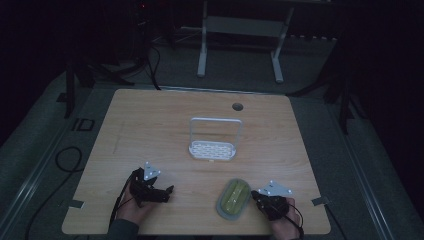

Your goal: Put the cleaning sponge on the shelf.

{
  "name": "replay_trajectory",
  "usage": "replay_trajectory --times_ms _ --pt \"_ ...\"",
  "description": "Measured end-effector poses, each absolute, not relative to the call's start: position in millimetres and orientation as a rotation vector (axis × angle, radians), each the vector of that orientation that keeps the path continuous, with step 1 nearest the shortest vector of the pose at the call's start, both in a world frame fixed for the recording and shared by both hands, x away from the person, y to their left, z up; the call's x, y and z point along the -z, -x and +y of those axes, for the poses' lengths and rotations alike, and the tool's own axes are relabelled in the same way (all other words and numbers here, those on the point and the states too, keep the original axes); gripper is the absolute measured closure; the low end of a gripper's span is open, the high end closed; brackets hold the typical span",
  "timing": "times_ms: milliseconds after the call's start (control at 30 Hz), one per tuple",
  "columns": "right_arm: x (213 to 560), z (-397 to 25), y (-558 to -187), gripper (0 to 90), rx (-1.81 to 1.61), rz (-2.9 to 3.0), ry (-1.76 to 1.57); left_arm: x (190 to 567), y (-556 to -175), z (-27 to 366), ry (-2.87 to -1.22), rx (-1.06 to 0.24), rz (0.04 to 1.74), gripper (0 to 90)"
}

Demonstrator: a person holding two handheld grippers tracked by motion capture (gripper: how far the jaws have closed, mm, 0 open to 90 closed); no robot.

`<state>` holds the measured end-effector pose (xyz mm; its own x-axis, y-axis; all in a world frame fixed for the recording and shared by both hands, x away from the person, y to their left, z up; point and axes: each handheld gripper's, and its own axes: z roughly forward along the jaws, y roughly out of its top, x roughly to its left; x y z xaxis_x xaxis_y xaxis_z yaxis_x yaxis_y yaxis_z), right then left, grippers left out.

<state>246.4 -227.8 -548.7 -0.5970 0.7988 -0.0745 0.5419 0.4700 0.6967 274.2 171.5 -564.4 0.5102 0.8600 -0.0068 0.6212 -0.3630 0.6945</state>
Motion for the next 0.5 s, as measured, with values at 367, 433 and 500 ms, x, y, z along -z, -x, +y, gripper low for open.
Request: replay_trajectory --times_ms 367,433,500 --pt "548.4 -194.2 -278.1 90.0 -0.858 2.390 -1.014 564.4 -274.2 171.5 -2.110 -0.478 1.205 2.5" --pt "548.0 -187.0 -281.2 90.0 -0.854 2.401 -0.992 564.4 -274.2 171.5 -2.110 -0.478 1.205 2.5" --pt "547.0 -181.7 -283.3 89.9 -0.843 2.406 -0.962 564.4 -274.2 171.5 -2.110 -0.478 1.205 2.5"
